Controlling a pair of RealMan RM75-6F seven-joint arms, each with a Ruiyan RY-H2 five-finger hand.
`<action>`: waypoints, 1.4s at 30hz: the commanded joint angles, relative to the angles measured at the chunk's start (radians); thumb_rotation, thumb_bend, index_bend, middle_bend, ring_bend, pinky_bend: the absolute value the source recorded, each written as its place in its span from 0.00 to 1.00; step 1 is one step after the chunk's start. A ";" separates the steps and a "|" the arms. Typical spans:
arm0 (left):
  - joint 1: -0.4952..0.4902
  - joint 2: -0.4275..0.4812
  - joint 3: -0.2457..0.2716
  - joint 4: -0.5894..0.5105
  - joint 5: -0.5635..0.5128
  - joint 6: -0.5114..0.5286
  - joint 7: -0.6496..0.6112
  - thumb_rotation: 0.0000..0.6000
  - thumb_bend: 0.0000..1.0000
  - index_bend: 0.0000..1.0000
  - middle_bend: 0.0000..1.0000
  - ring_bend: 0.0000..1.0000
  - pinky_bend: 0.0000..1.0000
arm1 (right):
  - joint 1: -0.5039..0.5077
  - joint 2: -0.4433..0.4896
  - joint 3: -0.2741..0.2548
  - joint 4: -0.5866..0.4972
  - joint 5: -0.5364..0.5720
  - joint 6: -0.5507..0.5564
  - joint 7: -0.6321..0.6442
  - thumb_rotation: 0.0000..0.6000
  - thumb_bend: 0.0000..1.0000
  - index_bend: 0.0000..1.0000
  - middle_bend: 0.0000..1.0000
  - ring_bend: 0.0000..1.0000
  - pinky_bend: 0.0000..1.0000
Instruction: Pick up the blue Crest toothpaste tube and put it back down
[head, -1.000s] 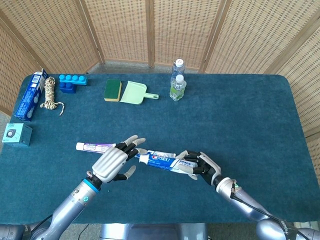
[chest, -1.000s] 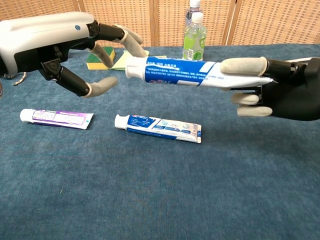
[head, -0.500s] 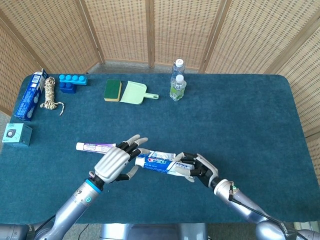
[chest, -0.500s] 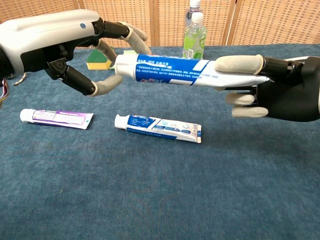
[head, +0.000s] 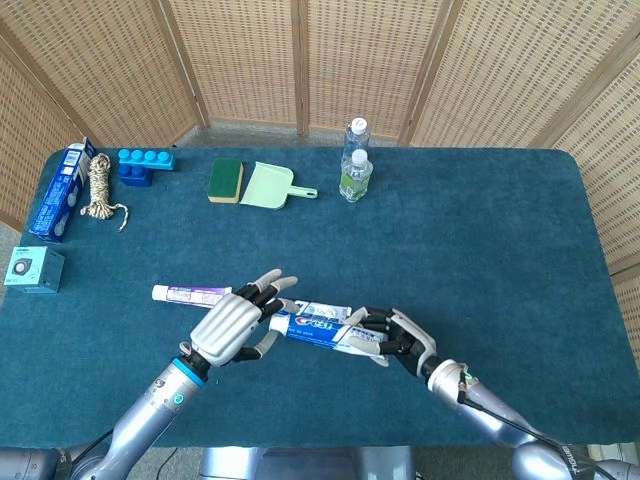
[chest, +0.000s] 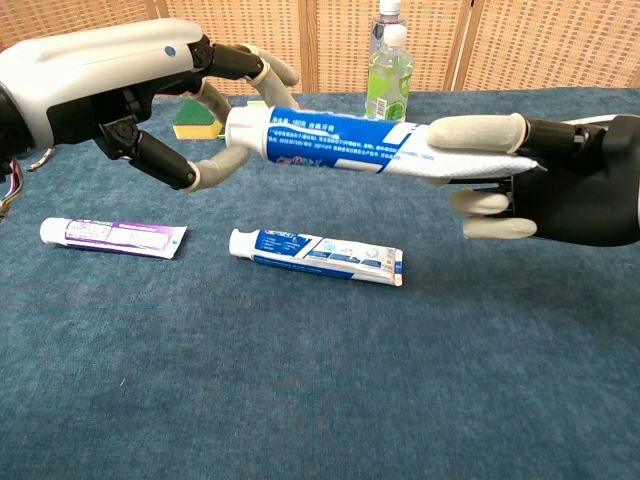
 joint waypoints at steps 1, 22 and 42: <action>0.001 0.000 0.001 0.001 0.002 0.001 -0.001 1.00 0.60 0.33 0.14 0.04 0.24 | -0.002 0.002 0.001 0.003 0.000 -0.002 0.001 1.00 0.56 0.96 0.74 0.80 0.89; 0.008 0.011 -0.010 -0.002 0.012 0.012 -0.020 1.00 0.65 0.35 0.14 0.05 0.25 | -0.021 0.006 0.010 0.020 -0.006 -0.028 0.010 1.00 0.56 0.96 0.74 0.80 0.89; 0.002 0.012 -0.018 0.003 -0.004 -0.005 -0.035 1.00 0.62 0.33 0.13 0.04 0.25 | -0.035 0.014 -0.011 -0.012 -0.076 -0.023 -0.044 1.00 0.56 0.96 0.74 0.80 0.89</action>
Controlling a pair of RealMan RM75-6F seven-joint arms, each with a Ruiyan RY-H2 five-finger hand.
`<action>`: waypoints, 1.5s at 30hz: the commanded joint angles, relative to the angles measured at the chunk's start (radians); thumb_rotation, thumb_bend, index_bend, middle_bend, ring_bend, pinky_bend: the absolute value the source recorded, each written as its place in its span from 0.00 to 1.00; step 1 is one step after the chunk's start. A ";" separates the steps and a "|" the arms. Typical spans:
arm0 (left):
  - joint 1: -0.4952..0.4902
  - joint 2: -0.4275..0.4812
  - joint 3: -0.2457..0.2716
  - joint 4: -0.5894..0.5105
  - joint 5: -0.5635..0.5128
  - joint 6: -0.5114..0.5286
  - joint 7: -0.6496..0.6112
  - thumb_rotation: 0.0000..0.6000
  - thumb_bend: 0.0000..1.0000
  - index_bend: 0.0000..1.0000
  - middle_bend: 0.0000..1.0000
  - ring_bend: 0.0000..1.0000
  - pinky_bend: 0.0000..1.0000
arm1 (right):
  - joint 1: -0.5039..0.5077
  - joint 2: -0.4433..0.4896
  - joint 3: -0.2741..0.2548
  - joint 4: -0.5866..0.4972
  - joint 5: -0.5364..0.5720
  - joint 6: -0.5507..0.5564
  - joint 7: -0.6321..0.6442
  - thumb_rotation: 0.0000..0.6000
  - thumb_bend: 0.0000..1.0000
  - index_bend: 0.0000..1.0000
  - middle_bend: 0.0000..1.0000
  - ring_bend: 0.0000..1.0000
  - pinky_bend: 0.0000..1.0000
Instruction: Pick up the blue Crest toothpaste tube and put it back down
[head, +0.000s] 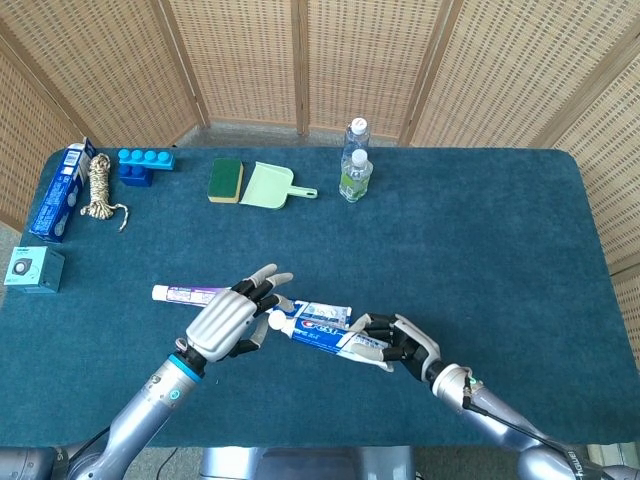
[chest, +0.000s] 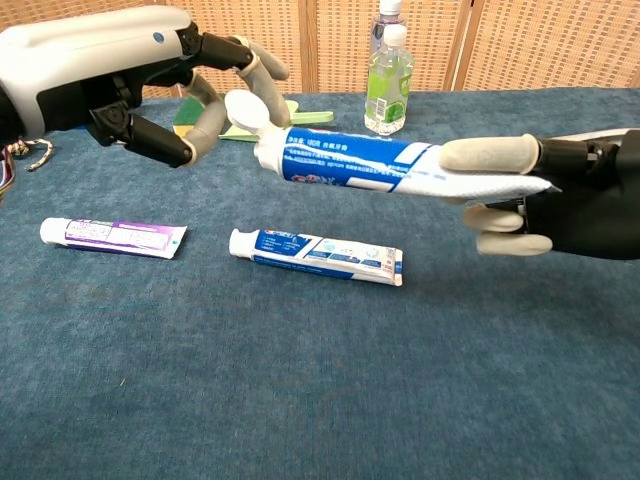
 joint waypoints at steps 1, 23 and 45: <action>-0.002 -0.001 -0.003 -0.001 0.000 -0.001 -0.001 1.00 0.62 0.33 0.13 0.04 0.25 | -0.001 0.003 -0.013 -0.012 -0.020 0.011 -0.027 1.00 0.56 0.96 0.74 0.80 0.89; 0.054 0.097 -0.012 -0.054 0.060 0.080 -0.057 1.00 0.58 0.13 0.09 0.00 0.23 | 0.042 0.001 -0.012 0.110 0.079 0.042 -0.053 1.00 0.56 0.96 0.74 0.80 0.89; 0.325 0.377 0.081 -0.114 0.180 0.338 -0.199 1.00 0.58 0.14 0.09 0.00 0.23 | 0.015 0.015 -0.049 0.342 -0.128 0.158 -0.162 1.00 0.54 0.96 0.71 0.67 0.65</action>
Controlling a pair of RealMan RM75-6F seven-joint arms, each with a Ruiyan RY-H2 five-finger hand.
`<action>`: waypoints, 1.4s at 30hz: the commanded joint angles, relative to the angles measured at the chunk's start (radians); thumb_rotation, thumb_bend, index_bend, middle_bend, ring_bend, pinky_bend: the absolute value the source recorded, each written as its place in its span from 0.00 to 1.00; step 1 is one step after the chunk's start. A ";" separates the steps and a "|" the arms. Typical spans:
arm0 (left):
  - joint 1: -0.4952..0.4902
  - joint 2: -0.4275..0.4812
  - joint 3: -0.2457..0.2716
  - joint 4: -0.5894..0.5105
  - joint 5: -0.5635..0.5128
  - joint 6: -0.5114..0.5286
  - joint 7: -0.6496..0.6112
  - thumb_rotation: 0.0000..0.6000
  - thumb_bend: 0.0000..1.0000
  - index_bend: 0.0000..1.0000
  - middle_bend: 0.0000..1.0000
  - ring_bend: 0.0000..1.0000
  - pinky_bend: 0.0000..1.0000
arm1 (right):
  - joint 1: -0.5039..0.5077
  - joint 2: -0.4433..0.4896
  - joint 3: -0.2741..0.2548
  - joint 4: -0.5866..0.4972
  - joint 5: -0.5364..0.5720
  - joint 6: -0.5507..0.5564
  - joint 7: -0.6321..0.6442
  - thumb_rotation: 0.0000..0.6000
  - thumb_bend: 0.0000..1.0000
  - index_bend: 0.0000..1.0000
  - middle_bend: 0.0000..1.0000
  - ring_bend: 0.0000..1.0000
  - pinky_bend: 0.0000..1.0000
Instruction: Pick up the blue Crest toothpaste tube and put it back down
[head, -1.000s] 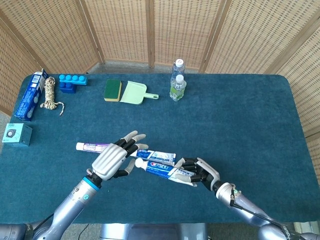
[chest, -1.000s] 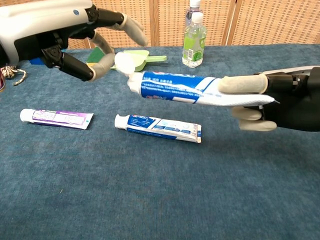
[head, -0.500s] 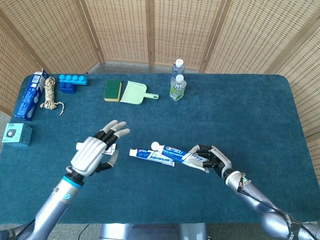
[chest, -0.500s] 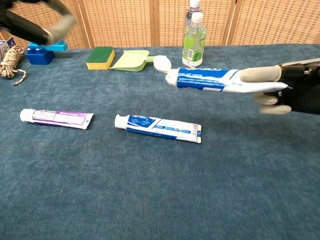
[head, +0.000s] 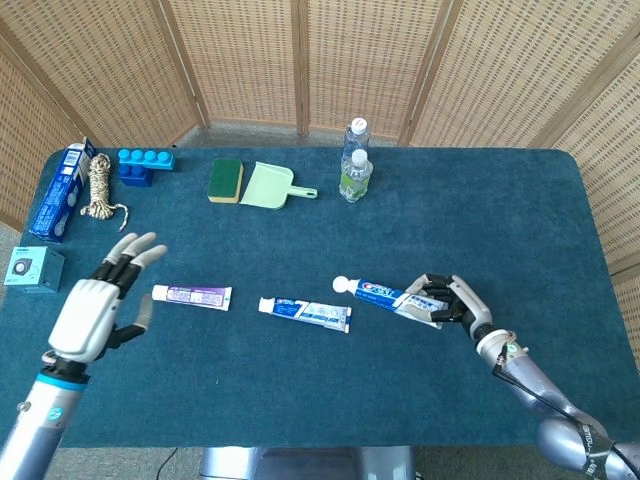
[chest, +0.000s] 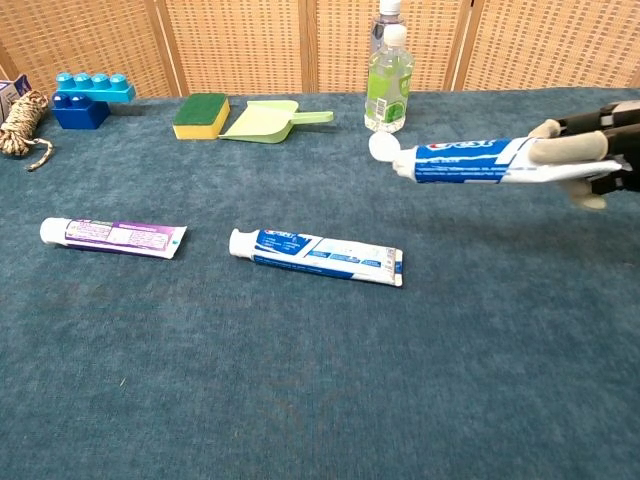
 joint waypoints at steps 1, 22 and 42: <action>0.033 0.019 0.016 0.004 0.007 0.023 -0.026 1.00 0.58 0.14 0.09 0.00 0.23 | -0.007 -0.003 -0.028 0.054 -0.077 0.039 -0.037 1.00 0.53 0.95 0.70 0.65 0.63; 0.170 0.074 0.028 0.033 0.024 0.109 -0.112 1.00 0.58 0.14 0.09 0.00 0.23 | -0.005 -0.091 -0.144 0.249 -0.308 0.290 -0.004 0.89 0.26 0.52 0.30 0.19 0.08; 0.209 0.070 0.013 0.046 0.041 0.116 -0.114 1.00 0.58 0.14 0.09 0.00 0.22 | -0.033 -0.083 -0.164 0.246 -0.307 0.475 -0.046 0.78 0.11 0.42 0.24 0.05 0.08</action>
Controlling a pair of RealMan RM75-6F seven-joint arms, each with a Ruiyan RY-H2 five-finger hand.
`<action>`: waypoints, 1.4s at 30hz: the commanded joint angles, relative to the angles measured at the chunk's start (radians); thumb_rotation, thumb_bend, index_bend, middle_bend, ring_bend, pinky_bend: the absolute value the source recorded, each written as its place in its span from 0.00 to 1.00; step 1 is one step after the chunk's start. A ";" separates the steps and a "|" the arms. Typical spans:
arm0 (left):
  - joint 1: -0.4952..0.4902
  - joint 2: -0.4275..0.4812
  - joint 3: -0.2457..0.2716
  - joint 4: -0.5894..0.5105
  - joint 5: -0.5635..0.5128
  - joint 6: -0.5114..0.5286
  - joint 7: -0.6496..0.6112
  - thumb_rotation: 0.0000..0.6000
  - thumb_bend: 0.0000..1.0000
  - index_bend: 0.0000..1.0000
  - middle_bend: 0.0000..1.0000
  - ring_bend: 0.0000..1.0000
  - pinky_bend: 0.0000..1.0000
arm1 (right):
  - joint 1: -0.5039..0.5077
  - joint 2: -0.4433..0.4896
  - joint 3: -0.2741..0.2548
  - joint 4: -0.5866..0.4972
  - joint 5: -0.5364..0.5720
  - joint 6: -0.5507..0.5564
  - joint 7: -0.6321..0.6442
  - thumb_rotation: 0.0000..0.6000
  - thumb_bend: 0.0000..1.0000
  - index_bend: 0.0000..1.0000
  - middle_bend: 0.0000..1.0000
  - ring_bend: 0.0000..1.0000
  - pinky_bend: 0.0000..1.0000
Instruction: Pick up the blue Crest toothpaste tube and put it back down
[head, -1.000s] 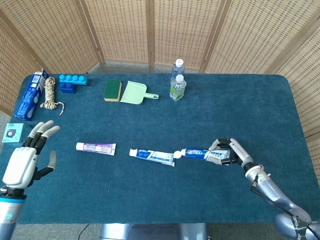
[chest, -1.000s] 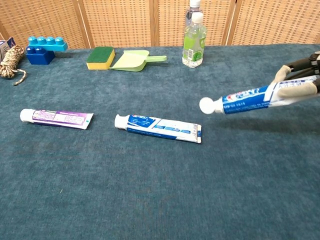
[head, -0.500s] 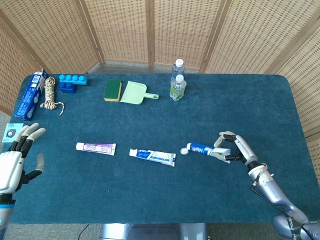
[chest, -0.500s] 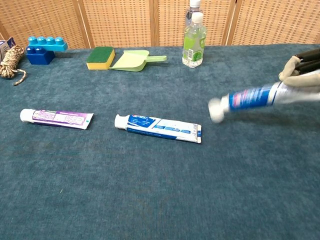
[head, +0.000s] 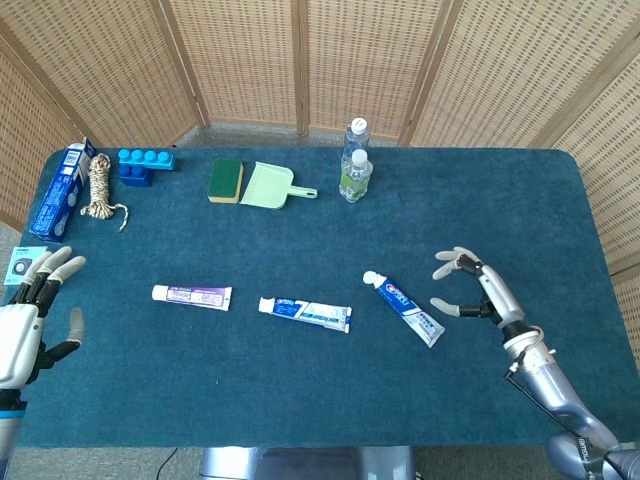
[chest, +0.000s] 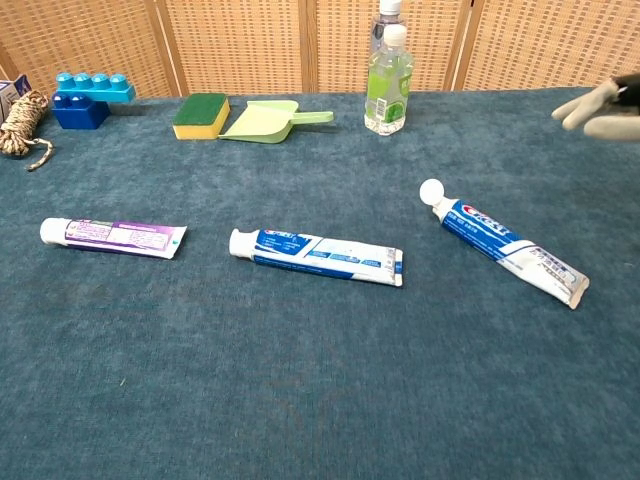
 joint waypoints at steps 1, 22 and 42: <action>0.007 -0.004 0.003 0.003 0.010 0.006 0.009 1.00 0.58 0.14 0.09 0.00 0.21 | -0.021 0.009 0.006 -0.021 0.004 0.059 -0.037 0.82 0.11 0.42 0.24 0.05 0.08; 0.147 -0.086 0.096 0.131 0.142 0.107 0.242 1.00 0.55 0.18 0.09 0.00 0.05 | -0.206 0.060 -0.072 -0.294 0.041 0.435 -1.020 1.00 0.22 0.40 0.26 0.10 0.17; 0.241 -0.109 0.139 0.173 0.212 0.169 0.206 1.00 0.49 0.22 0.10 0.00 0.04 | -0.306 0.104 -0.147 -0.393 -0.019 0.520 -1.066 1.00 0.24 0.40 0.26 0.12 0.17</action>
